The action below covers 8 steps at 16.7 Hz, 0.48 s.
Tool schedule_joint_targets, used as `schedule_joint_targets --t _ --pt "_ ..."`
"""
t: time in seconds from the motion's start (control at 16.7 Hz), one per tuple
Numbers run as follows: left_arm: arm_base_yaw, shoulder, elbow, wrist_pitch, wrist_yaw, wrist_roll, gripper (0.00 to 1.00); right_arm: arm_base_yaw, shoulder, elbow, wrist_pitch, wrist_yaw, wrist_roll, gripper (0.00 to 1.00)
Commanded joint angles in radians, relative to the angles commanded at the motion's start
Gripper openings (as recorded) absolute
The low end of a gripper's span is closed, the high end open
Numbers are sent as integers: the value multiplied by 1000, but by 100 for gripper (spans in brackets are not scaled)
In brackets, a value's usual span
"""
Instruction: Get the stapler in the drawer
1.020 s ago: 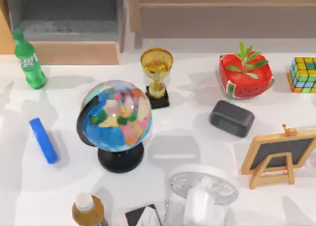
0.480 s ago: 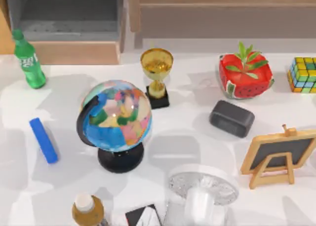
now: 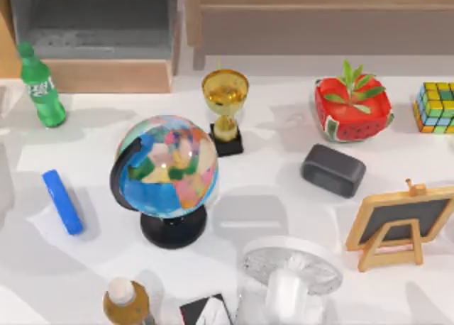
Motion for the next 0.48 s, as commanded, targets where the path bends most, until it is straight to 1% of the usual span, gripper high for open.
schedule_joint_targets --t 0.18,0.48 --pt "9 54 27 28 10 38 100 0 0 0 0 0 0 100" --pt "4 52 22 25 9 36 100 0 0 0 0 0 0 100"
